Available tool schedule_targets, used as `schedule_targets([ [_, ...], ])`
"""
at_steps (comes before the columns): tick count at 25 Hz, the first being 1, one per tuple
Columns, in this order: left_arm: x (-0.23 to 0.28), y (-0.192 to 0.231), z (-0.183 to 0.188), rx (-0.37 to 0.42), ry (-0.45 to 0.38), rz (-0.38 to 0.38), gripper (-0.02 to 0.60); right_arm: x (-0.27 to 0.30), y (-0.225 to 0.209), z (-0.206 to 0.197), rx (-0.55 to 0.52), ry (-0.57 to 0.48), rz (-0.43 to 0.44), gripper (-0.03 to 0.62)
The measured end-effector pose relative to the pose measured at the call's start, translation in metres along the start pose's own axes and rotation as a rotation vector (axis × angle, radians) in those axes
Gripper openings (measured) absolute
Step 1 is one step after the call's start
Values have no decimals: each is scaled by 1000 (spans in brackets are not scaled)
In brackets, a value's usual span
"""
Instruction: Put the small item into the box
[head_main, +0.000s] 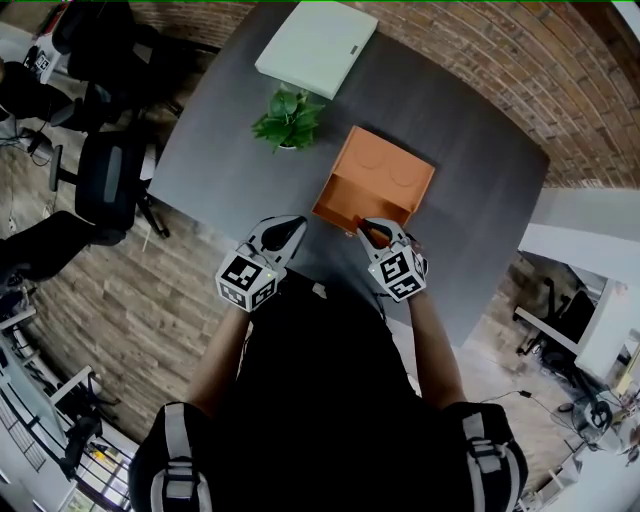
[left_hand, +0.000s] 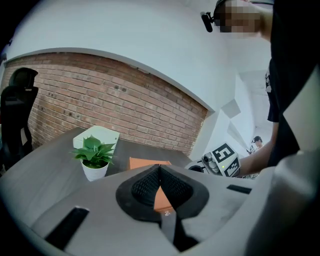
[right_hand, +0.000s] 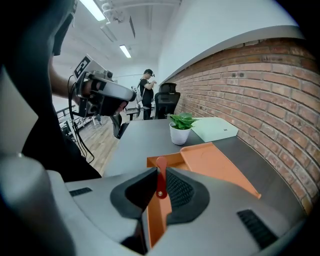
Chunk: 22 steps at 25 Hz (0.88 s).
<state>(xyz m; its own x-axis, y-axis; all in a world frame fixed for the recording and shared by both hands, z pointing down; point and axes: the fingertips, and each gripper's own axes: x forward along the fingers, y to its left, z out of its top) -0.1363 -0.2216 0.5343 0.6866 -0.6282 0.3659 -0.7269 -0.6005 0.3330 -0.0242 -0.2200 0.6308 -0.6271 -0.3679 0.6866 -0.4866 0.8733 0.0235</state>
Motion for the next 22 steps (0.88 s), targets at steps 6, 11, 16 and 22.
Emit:
schedule_targets([
  [6, 10, 9, 4, 3, 2, -20, 23, 21, -8, -12, 9, 48, 4, 66],
  [11, 13, 15, 7, 12, 21, -46, 23, 45, -12, -22, 33, 88, 8, 66],
  [16, 21, 19, 8, 26, 49, -83, 23, 64, -19, -27, 69, 115, 1, 66],
  [22, 29, 15, 10, 41, 73, -139, 23, 82, -22, -44, 99, 179, -18, 66],
])
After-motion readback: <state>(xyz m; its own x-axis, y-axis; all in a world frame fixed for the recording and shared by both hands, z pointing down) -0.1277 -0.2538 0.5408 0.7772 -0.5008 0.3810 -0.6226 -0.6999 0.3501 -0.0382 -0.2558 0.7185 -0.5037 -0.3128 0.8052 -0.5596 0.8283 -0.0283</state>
